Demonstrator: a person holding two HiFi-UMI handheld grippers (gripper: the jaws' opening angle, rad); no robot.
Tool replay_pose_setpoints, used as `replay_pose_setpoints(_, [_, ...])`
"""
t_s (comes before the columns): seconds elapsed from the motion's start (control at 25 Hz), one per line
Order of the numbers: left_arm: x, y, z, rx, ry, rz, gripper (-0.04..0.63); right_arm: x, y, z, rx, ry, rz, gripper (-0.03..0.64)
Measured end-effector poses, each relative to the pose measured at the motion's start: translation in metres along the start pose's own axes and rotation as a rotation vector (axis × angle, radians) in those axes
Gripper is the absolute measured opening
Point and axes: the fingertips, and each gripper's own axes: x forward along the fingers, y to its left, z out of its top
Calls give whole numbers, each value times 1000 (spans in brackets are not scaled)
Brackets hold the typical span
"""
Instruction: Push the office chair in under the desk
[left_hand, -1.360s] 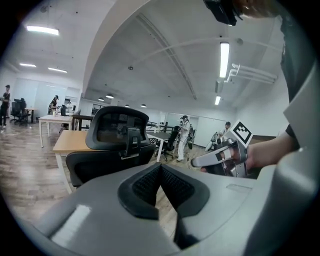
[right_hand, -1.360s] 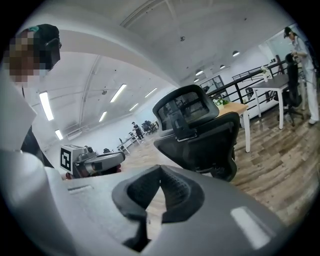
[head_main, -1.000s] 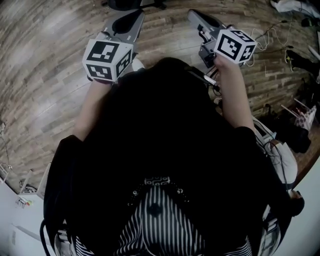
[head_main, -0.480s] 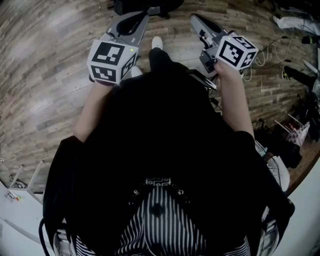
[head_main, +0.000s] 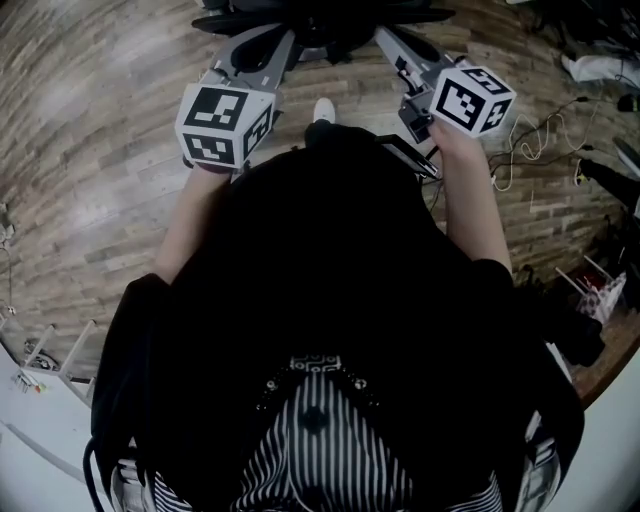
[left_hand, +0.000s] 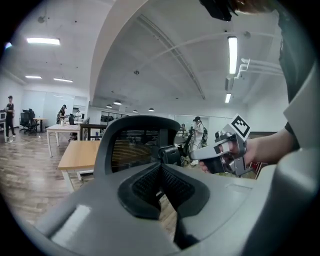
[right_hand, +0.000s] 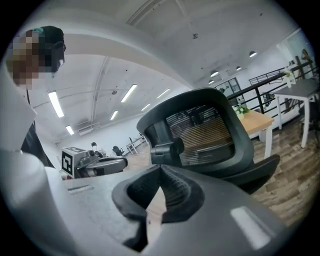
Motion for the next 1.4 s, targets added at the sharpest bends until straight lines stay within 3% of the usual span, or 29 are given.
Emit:
replay_pose_setpoints(0.28, [45,18,19,-5,18,36,2,15,-39,33,3,1,37,0])
replay_pose_setpoints(0.8, [74,32,22,-25,17,86,3,6,-98,58,2,-20,36,0])
replay_pose_setpoints(1.04, [87,59,24,-72,-6,218,3,-10,-142,72,-11,-32,2,0])
replay_pose_setpoints(1.28, [73,83,26,-64,-29,338,3,-12,-171,88,-75,-47,-58,3])
replay_pose_setpoints(1.32, [65,96,23,-79,-29,384,3,-9,-173,89,-84,-47,-69,24])
replay_pose_setpoints(1.36, [57,110,19,-93,-27,430,3,-5,-175,89,-86,-44,-74,111])
replay_pose_setpoints(1.4, [52,120,17,-102,-20,461,3,-2,-175,89,-81,-41,-72,140])
